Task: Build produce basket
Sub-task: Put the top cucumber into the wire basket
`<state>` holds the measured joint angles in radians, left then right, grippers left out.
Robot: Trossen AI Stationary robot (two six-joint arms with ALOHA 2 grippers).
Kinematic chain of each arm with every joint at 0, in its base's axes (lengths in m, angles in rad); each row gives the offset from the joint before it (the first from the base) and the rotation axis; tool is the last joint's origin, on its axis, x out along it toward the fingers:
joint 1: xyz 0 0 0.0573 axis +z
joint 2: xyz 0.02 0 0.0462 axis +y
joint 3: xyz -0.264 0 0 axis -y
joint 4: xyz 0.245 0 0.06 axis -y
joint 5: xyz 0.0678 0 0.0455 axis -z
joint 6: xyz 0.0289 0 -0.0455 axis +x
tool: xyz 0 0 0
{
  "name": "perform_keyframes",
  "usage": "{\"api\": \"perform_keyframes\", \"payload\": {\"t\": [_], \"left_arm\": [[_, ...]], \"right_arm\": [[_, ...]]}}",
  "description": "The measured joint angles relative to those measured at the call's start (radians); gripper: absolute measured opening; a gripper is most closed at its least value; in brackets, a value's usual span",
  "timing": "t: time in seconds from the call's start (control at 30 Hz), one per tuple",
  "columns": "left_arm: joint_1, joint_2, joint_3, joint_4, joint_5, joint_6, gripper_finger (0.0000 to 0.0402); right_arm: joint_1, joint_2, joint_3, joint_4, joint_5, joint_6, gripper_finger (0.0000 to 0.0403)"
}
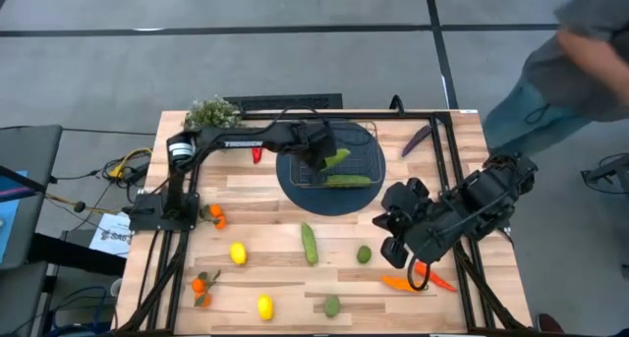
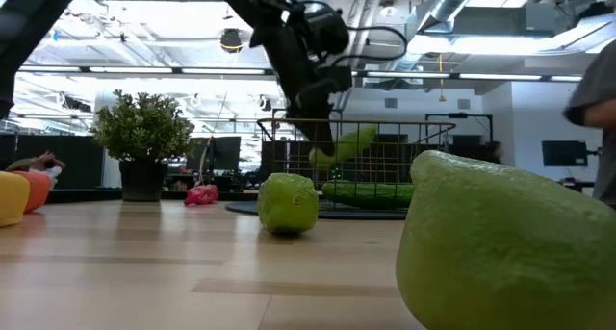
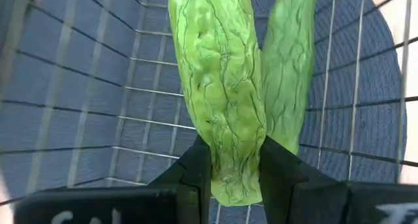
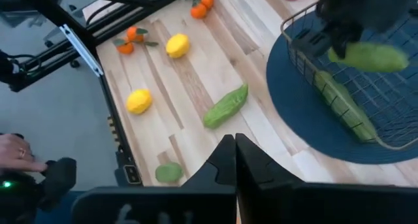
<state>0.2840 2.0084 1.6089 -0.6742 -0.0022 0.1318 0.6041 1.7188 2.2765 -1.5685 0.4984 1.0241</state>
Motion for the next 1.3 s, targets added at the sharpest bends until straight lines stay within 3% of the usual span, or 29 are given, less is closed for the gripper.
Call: {"api": "perform_keyframes", "payload": {"t": [0.37, 1.3], "left_arm": [[-0.014, 0.076, -0.002, -0.011, -0.008, 0.030, 0.0066], [-0.009, 0.073, 0.085, -0.160, -0.046, 0.029, 0.0066]], "right_arm": [[-0.011, 0.003, 0.000, 0.000, 0.000, -0.001, 0.0008], [-0.011, 0.003, 0.001, 0.000, -0.005, -0.012, 0.0008]]}}
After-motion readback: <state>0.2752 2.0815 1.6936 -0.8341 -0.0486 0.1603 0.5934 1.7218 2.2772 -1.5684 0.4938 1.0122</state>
